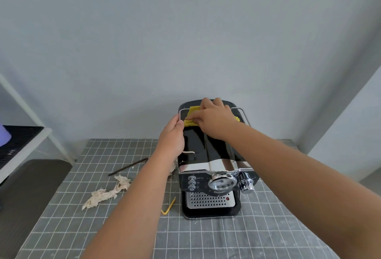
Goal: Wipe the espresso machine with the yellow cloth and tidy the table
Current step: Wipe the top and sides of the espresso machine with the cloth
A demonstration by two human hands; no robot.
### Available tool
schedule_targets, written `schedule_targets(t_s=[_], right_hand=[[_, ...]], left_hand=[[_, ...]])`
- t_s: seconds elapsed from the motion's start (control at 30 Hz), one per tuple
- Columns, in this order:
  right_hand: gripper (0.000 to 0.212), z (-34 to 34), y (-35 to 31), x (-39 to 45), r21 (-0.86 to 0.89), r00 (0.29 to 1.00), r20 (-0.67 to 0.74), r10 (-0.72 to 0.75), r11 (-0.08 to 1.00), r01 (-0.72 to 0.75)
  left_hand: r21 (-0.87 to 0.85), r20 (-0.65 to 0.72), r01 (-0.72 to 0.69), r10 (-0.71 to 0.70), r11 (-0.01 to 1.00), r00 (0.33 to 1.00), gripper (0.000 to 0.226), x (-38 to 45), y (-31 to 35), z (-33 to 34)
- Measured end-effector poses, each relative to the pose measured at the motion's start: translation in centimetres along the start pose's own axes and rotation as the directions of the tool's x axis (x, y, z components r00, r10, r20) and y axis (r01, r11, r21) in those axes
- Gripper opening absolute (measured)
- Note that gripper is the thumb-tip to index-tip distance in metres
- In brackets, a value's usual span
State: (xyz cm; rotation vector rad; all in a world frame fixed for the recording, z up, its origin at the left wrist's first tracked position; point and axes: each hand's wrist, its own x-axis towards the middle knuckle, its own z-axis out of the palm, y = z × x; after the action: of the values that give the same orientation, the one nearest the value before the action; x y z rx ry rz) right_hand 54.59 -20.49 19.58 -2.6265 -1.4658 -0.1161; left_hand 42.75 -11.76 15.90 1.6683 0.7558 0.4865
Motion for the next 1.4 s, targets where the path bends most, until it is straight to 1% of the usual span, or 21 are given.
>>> schedule_targets(t_s=[0.1,0.17,0.23,0.33,0.43,0.47,0.57,0.6,0.67,0.73,0.77,0.87,0.93,1.0,1.07,1.1,1.17,1.27,1.3,1.33,1.4], right_hand=[[0.032,-0.1,1.0,-1.2,0.128,0.988,0.001,0.152,0.98,-0.151],[0.034,-0.2,0.7,-2.8,0.124,0.982,-0.023,0.186,0.976,-0.181],[0.036,-0.4,-0.5,-5.4,0.062,0.988,-0.05,0.148,0.988,-0.145],[0.038,-0.3,-2.1,-9.6,-0.009,0.993,-0.114,0.004,1.0,-0.005],[0.04,-0.2,-2.0,-12.4,0.027,0.984,-0.163,-0.072,0.997,0.077],[0.041,0.0,-1.5,-13.1,0.051,0.98,-0.181,-0.085,0.994,0.096],[0.034,0.6,0.8,-15.5,0.234,0.974,-0.228,-0.002,0.971,0.057],[0.031,0.9,1.8,-16.3,0.284,0.961,-0.273,0.037,0.958,0.044],[0.027,1.2,3.3,-17.4,0.347,0.942,-0.33,0.066,0.936,0.056],[0.027,1.6,4.2,-18.0,0.359,0.935,-0.353,0.042,0.929,0.094],[0.028,1.7,4.6,-18.2,0.369,0.933,-0.358,0.03,0.923,0.111],[0.025,2.4,6.5,-19.2,0.482,0.929,-0.358,0.093,0.87,0.098],[0.026,3.2,8.0,-19.4,0.563,0.916,-0.345,0.203,0.826,0.029],[0.025,3.8,9.2,-18.7,0.599,0.916,-0.269,0.297,0.796,-0.082],[0.025,4.1,9.8,-17.6,0.637,0.922,-0.186,0.34,0.756,-0.15],[0.025,4.0,9.7,-17.2,0.672,0.915,-0.18,0.361,0.725,-0.154],[0.023,3.7,8.9,-17.0,0.723,0.894,-0.229,0.384,0.683,-0.108],[0.025,3.9,7.1,-17.8,0.747,0.885,-0.318,0.34,0.665,0.013],[0.025,4.0,6.9,-18.1,0.758,0.887,-0.324,0.329,0.651,0.036],[0.026,3.9,6.9,-18.1,0.779,0.896,-0.305,0.324,0.625,0.039],[0.023,3.4,7.7,-17.1,0.841,0.928,-0.188,0.32,0.541,-0.016]], left_hand=[[0.037,0.011,-0.017,0.016,0.999,1.0,0.039,-0.5,0.3,-0.2],[0.046,0.004,-0.025,0.025,0.999,1.0,0.04,-0.7,0.5,-0.2],[0.079,-0.016,-0.028,0.03,0.996,0.999,0.041,-0.8,0.7,-0.3],[0.13,-0.003,-0.075,0.076,0.989,0.997,0.044,-1.0,1.0,-0.5],[0.185,0.006,-0.091,0.092,0.979,0.996,0.046,-1.1,1.6,-0.4],[0.238,-0.006,-0.111,0.115,0.965,0.993,0.047,-1.3,1.9,-0.3],[0.477,-0.022,-0.25,0.296,0.843,0.955,0.048,-1.8,3.4,0.4],[0.527,0.018,-0.319,0.364,0.788,0.931,0.048,-2.0,4.0,1.0],[0.615,0.182,-0.458,0.45,0.642,0.875,0.047,-2.6,5.3,2.5],[0.683,0.349,-0.546,0.44,0.485,0.828,0.046,-3.7,6.3,4.4],[0.7,0.405,-0.57,0.418,0.431,0.813,0.046,-4.2,6.5,5.2],[0.715,0.466,-0.608,0.413,0.346,0.782,0.046,-5.9,5.9,6.9],[0.729,0.452,-0.603,0.433,0.324,0.78,0.05,-6.7,4.7,7.4],[0.729,0.427,-0.6,0.467,0.329,0.775,0.061,-7.4,3.6,7.7],[0.719,0.396,-0.605,0.513,0.343,0.762,0.063,-7.9,2.8,8.0],[0.718,0.387,-0.606,0.527,0.342,0.756,0.061,-8.0,2.6,8.1],[0.714,0.373,-0.607,0.544,0.35,0.752,0.058,-8.1,2.1,8.0],[0.697,0.344,-0.587,0.526,0.411,0.778,0.06,-8.1,1.8,7.9],[0.696,0.344,-0.579,0.51,0.424,0.788,0.061,-8.0,1.7,7.8],[0.698,0.346,-0.573,0.498,0.43,0.795,0.061,-8.0,1.7,7.9],[0.706,0.348,-0.571,0.497,0.419,0.795,0.06,-7.9,1.7,7.9]])
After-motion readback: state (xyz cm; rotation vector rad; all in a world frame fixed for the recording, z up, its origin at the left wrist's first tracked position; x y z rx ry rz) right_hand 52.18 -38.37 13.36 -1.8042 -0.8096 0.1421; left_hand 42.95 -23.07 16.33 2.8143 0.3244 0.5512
